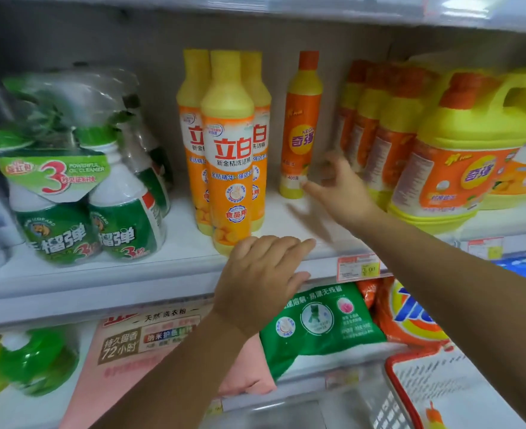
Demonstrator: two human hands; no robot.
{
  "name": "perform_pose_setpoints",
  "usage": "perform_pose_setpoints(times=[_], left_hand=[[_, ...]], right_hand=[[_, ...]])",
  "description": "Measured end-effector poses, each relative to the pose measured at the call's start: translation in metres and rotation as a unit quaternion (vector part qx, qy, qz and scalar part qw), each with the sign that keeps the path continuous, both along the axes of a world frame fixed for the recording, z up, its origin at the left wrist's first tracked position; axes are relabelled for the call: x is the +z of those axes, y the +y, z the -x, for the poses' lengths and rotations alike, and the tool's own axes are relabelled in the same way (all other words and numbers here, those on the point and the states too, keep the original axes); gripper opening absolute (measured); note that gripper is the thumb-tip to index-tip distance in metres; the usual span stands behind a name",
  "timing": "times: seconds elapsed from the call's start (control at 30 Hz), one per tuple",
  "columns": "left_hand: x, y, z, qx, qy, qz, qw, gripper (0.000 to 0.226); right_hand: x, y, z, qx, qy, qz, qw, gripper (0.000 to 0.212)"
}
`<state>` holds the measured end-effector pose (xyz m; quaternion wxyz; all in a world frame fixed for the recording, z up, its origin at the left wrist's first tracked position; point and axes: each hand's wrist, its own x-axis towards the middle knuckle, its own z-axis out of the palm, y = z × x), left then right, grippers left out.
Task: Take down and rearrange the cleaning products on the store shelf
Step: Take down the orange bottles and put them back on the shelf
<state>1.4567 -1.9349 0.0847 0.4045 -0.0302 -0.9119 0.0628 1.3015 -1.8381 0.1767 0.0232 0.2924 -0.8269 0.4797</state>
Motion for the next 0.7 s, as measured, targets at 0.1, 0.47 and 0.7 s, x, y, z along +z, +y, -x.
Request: perform_pose_setpoints(times=[0.1, 0.47, 0.7], left_hand=[[-0.004, 0.0, 0.003, -0.005, 0.013, 0.004, 1.0, 0.041], [-0.001, -0.002, -0.001, -0.011, -0.012, -0.015, 1.0, 0.042], [0.021, 0.015, -0.014, -0.003, -0.084, -0.263, 0.961, 0.064]], right_hand=[[0.002, -0.024, 0.022, -0.002, -0.051, 0.035, 0.998, 0.094], [0.015, -0.032, 0.019, 0.019, -0.062, 0.109, 0.992, 0.083], [0.04, 0.036, -0.052, 0.059, -0.161, 0.152, 0.973, 0.066]])
